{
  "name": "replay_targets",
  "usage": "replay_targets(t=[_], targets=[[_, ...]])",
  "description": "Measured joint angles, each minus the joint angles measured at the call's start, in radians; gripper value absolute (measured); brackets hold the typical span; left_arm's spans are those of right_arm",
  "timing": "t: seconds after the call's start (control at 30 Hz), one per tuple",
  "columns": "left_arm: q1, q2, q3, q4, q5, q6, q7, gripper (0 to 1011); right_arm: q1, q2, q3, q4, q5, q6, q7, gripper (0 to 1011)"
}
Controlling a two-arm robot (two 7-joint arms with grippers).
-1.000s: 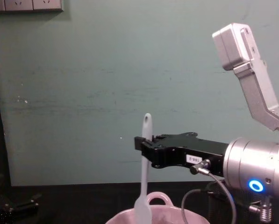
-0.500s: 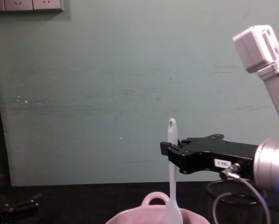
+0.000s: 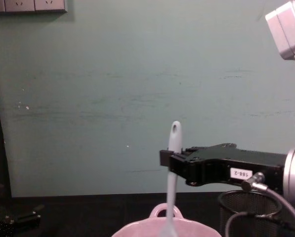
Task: Use the one hand to pick up the spoon and stir the clear water in the bowl.
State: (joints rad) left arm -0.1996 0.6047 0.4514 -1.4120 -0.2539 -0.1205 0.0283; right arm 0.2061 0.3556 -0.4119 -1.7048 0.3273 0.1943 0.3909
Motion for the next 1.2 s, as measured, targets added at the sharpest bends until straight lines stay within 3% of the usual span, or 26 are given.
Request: replay_targets(t=[0.33,0.6,0.87,1.2], targets=[[0.0,0.0,0.0,0.0,0.0,0.0,0.0,1011,0.017,-0.042,-0.041,0.054,0.028,-0.033,-0.008,114],[0.0,0.0,0.0,0.0,0.0,0.0,0.0,1011,0.077,-0.099,-0.062,0.175,-0.018,-0.11,-0.044,114],[0.0,0.0,0.0,0.0,0.0,0.0,0.0,1011,0.096,-0.129,-0.044,0.233,-0.069,-0.167,-0.083,114],[0.0,0.0,0.0,0.0,0.0,0.0,0.0,1011,0.073,-0.104,-0.002,0.208,-0.109,-0.164,-0.091,114]])
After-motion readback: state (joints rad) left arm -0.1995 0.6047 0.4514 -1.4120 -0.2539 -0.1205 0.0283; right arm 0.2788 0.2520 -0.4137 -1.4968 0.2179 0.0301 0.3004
